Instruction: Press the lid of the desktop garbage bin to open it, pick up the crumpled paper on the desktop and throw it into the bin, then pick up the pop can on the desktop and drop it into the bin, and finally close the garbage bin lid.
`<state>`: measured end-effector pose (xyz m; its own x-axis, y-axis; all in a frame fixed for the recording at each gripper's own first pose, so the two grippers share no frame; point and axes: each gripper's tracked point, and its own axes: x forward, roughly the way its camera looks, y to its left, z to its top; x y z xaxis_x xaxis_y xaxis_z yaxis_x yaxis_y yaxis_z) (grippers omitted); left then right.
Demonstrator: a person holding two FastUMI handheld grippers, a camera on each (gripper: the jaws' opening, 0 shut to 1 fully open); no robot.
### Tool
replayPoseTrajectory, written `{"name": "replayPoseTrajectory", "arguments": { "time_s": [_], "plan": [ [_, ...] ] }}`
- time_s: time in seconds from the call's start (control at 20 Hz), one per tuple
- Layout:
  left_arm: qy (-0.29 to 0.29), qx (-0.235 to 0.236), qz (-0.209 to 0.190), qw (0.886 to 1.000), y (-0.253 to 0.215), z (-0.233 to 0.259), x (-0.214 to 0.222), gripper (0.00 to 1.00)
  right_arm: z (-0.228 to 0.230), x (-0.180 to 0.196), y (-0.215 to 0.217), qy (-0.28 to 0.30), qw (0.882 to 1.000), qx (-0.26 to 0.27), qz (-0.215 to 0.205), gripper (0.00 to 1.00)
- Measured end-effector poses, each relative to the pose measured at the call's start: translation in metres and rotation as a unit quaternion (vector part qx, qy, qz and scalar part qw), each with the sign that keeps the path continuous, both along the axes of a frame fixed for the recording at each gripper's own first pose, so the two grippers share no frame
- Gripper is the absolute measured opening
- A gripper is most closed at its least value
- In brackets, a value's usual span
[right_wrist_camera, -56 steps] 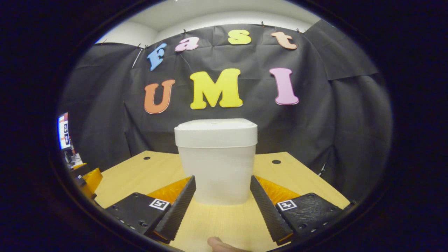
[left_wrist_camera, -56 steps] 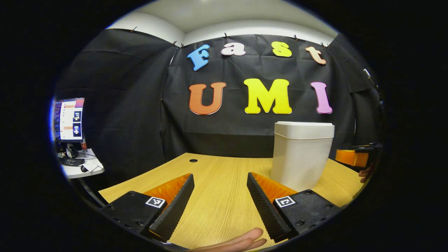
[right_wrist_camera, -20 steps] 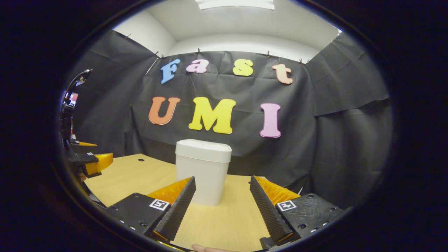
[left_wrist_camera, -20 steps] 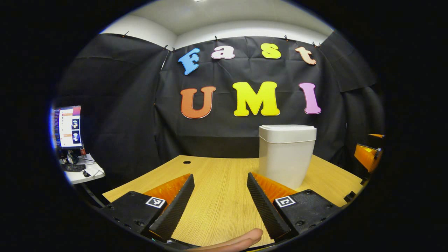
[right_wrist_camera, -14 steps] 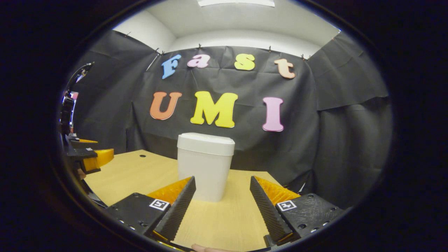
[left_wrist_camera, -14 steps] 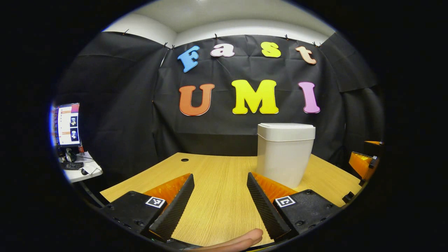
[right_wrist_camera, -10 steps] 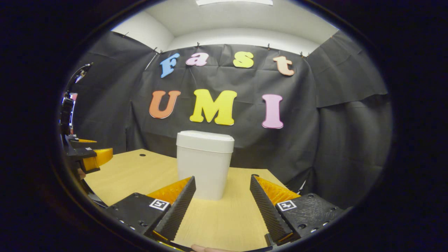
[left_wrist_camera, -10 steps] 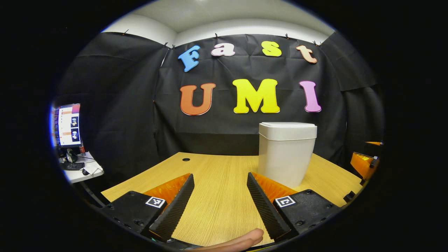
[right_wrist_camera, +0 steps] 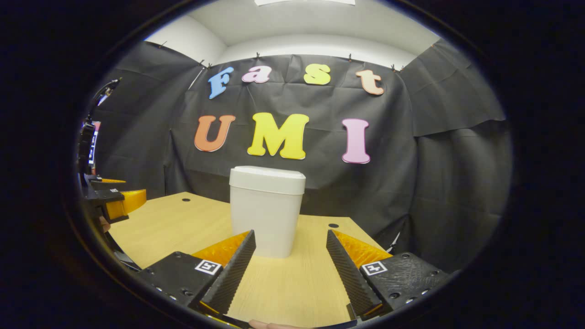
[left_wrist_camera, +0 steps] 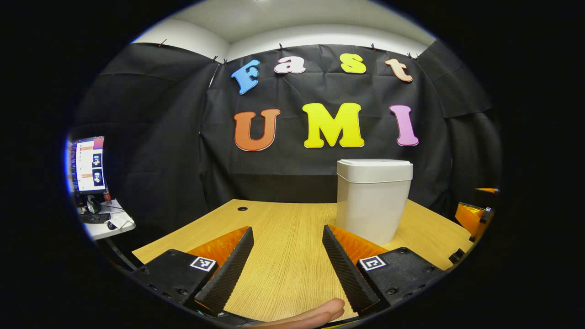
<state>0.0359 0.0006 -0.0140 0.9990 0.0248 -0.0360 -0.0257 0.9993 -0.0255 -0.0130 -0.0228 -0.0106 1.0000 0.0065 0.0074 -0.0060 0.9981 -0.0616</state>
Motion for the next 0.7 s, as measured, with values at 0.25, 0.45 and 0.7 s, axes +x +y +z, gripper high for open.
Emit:
{"name": "replayPoseTrajectory", "arguments": {
  "time_s": [0.25,0.45,0.7],
  "plan": [
    [-0.002,0.002,0.000,1.000,-0.0008,-0.0017,-0.0018,0.98,-0.0046,0.0014,0.0012,0.005,1.000,-0.001,0.002,0.98],
    [-0.001,0.002,-0.001,1.000,-0.0016,0.0042,-0.0057,0.98,-0.0061,0.0022,0.0013,0.008,1.000,0.003,0.005,0.95],
    [-0.001,-0.001,0.001,1.000,-0.0056,0.0025,-0.0042,0.98,-0.0096,0.0024,-0.0028,0.006,1.000,0.010,0.007,0.95]
  ]
}}
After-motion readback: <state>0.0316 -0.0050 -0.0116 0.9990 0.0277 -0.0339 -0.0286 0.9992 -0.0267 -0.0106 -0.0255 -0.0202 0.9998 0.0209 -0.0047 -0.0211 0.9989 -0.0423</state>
